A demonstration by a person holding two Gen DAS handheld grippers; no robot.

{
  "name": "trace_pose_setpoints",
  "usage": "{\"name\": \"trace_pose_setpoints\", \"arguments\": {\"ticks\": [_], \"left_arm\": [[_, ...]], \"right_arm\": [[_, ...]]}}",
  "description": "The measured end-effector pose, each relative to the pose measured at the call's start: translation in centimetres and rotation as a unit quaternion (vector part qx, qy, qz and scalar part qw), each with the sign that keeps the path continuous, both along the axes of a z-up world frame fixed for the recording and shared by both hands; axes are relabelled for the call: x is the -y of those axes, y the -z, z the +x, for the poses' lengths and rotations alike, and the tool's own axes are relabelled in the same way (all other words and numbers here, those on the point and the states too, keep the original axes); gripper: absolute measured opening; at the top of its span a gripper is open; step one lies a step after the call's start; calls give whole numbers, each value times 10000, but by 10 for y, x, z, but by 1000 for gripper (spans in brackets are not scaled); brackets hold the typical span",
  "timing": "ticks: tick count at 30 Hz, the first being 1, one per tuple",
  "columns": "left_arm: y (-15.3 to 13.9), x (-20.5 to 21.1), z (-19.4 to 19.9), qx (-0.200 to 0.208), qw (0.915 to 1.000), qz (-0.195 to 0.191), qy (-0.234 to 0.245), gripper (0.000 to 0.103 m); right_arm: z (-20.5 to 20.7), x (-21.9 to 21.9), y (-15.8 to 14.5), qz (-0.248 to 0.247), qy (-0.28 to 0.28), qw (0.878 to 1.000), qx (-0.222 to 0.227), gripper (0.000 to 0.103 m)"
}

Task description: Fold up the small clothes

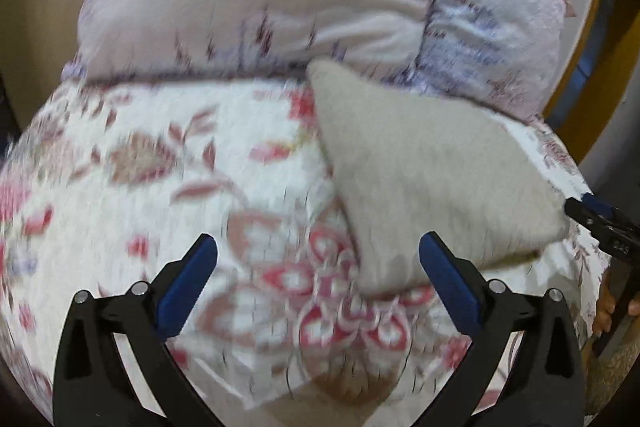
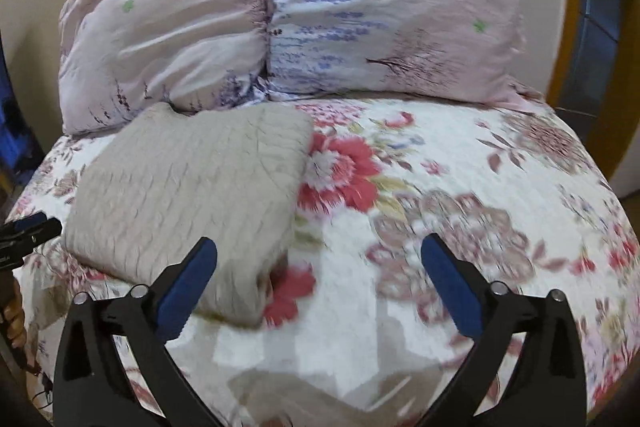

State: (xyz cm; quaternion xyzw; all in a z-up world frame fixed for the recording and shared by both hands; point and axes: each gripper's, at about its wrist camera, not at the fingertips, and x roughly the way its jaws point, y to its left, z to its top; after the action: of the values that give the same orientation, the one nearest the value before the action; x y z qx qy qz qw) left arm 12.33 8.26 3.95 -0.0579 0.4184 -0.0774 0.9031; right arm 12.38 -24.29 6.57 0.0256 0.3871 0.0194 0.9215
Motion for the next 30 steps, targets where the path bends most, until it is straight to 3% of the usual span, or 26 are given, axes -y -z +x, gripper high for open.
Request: {"name": "trace_pose_setpoints", "arguments": {"ticks": [4, 7, 16, 23, 30], "left_arm": [[16, 7, -8, -363, 9993, 13, -89, 101], [22, 19, -11, -486, 9983, 300, -109, 101], [28, 42, -9, -643, 9931, 974, -137, 101], [26, 43, -9, -652, 9927, 999, -153, 101], [26, 43, -9, -667, 9927, 994, -148, 101]], "right_arm": [[-15, -8, 9, 222, -63, 9995, -236, 102], [-18, -19, 20, 391, -157, 9978, -513, 102], [-23, -48, 32, -122, -131, 9976, -668, 102], [-17, -55, 44, -155, -17, 9948, -1004, 102], [-19, -59, 45, -233, 128, 9942, -1045, 102]]}}
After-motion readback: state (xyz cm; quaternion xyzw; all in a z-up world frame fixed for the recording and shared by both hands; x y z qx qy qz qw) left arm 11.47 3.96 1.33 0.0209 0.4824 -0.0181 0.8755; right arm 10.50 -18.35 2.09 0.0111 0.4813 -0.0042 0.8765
